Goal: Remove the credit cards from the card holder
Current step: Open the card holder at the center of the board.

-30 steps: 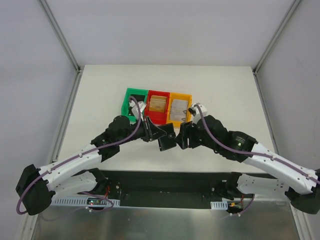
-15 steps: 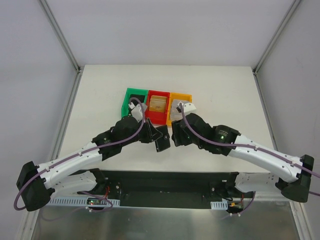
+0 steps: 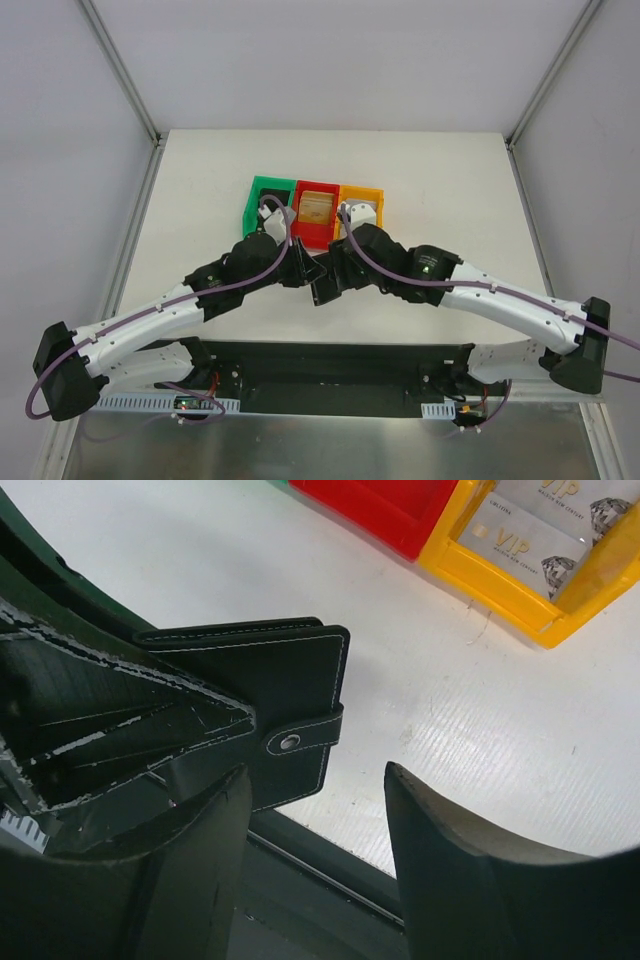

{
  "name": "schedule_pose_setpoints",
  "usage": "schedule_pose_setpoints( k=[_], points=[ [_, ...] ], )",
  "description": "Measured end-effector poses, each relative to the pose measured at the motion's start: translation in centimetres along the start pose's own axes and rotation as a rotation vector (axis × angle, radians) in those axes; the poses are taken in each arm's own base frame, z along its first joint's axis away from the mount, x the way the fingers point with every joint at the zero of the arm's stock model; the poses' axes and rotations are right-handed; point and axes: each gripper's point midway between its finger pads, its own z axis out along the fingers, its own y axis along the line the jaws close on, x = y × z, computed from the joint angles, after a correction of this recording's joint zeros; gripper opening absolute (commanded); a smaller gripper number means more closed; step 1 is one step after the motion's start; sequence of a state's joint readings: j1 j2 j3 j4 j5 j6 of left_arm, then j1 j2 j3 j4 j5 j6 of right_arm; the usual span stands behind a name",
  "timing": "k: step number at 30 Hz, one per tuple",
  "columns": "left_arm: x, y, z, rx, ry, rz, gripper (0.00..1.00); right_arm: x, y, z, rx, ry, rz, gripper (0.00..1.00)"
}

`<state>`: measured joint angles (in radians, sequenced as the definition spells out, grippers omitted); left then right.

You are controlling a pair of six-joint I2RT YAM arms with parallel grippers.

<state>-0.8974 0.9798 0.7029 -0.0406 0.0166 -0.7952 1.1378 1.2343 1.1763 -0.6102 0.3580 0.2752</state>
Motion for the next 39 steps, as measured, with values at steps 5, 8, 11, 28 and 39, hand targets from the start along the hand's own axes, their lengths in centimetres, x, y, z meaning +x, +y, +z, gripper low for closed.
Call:
schedule_pose_setpoints(
  k=[5, 8, 11, 28, 39],
  points=[
    [-0.1, -0.3, -0.1, 0.006, -0.001, 0.001, 0.0, 0.4, 0.3, 0.7, 0.006, 0.02, -0.01, 0.56],
    [-0.1, -0.4, -0.1, 0.007, -0.001, -0.002, 0.0, 0.6, 0.4, 1.1, 0.011, 0.03, -0.014, 0.56],
    [-0.2, -0.3, -0.1, 0.0, -0.009, -0.006, 0.0, 0.7, 0.5, 1.4, 0.014, 0.034, -0.013, 0.56],
    [-0.7, -0.3, -0.1, -0.024, -0.043, -0.023, 0.0, 0.5, 0.8, 2.6, 0.053, 0.052, 0.0, 0.47],
    [-0.4, -0.1, -0.2, -0.039, -0.041, -0.037, 0.0, 0.7, 0.8, 3.1, 0.087, 0.068, -0.013, 0.34]
  ],
)
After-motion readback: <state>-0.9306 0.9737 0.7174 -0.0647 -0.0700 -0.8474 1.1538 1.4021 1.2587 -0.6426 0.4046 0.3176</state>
